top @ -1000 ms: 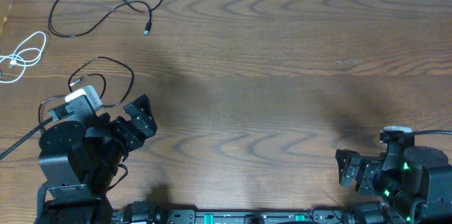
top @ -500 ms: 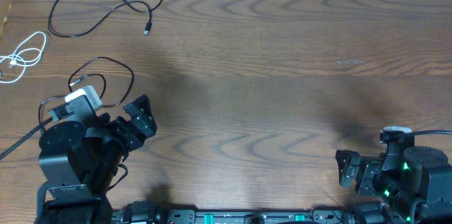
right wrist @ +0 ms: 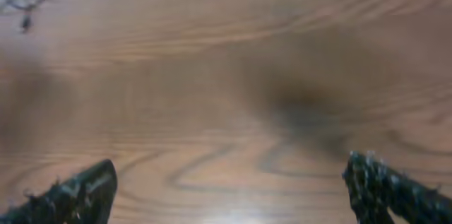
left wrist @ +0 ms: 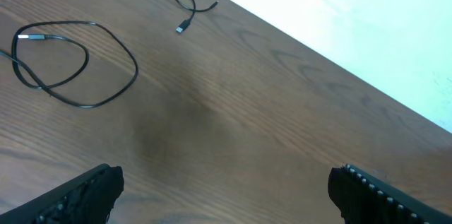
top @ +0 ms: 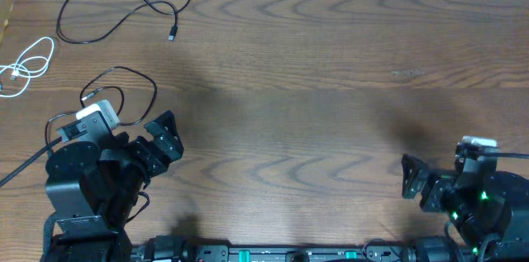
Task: Untangle cables
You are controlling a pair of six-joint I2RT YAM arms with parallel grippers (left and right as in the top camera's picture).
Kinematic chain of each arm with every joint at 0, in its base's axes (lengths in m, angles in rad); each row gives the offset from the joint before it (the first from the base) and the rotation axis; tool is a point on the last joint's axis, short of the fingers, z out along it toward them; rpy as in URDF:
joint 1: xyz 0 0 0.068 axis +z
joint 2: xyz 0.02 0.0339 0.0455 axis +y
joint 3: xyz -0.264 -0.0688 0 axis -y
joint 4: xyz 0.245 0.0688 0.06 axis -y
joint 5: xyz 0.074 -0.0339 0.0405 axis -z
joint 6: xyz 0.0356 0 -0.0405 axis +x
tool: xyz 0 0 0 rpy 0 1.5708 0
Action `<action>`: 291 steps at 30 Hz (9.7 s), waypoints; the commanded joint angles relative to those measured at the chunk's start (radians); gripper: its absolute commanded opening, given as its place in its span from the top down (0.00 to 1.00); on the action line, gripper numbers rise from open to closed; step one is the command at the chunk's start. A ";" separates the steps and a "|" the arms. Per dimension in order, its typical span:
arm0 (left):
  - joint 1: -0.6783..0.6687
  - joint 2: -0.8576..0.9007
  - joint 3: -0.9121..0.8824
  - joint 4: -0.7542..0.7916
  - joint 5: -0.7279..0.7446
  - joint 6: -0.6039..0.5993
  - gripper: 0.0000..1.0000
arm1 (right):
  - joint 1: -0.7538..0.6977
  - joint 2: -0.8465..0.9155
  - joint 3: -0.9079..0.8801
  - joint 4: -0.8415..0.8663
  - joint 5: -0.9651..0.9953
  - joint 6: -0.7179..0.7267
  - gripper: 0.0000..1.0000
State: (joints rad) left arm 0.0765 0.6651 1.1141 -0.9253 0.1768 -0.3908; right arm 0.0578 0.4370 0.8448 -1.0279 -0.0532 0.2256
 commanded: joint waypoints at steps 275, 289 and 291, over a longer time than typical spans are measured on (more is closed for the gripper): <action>-0.067 -0.661 -1.110 0.852 -0.163 0.420 0.02 | -0.111 -0.431 -0.838 0.953 0.020 -0.234 0.01; -0.067 -0.661 -1.110 0.852 -0.163 0.420 0.02 | -0.111 -0.431 -0.838 0.953 0.020 -0.234 0.01; -0.067 -0.661 -1.110 0.852 -0.163 0.420 0.02 | -0.111 -0.431 -0.838 0.953 0.020 -0.234 0.01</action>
State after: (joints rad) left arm 0.0109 0.0101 0.0231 -0.0372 0.0460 0.0231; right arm -0.0463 0.0120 0.0071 -0.0704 -0.0437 -0.0113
